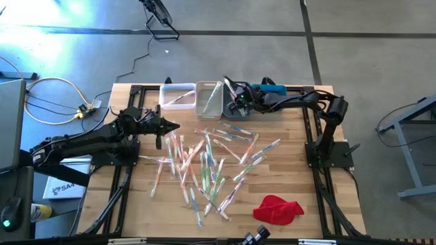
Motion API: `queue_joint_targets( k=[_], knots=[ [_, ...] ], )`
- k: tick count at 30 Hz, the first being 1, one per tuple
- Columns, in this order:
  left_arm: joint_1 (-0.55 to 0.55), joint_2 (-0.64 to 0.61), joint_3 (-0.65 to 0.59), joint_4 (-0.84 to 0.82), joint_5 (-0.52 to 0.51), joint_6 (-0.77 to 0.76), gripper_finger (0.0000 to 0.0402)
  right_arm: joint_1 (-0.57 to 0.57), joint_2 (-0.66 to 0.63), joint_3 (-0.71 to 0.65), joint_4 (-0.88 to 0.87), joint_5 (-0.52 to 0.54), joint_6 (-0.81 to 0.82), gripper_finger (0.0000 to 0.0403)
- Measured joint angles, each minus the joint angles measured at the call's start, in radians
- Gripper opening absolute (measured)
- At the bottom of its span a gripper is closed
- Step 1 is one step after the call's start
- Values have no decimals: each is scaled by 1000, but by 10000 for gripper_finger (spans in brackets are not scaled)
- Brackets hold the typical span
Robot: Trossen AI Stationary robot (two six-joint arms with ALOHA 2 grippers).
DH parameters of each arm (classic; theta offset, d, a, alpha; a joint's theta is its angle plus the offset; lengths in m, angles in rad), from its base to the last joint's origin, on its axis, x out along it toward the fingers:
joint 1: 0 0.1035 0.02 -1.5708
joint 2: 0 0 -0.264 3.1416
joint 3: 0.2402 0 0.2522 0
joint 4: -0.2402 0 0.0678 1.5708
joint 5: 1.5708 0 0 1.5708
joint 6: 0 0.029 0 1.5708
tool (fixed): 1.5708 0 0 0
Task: Pick & Place Toothbrushes
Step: Put the orange toothbrush into the dark green bin, then put the blue toothbrush into the blue bin
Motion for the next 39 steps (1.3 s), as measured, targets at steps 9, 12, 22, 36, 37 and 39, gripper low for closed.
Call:
queue_joint_targets(
  k=[9,12,22,36,37,39],
  knots=[
    [0,0,0,0,0,0,0,0,0,0,-10,-45,-4,40],
    [0,0,0,0,0,0,0,0,0,0,-8,-61,-4,51],
    [0,0,0,0,0,0,0,3,-1,0,-9,-69,20,128],
    [0,0,0,-1,1,0,0,70,-204,0,-79,-137,15,82],
    [0,0,0,-1,1,0,0,77,-224,0,-94,-167,3,73],
    [0,0,0,-1,1,0,0,90,-258,0,-134,-220,-25,58]
  ],
)
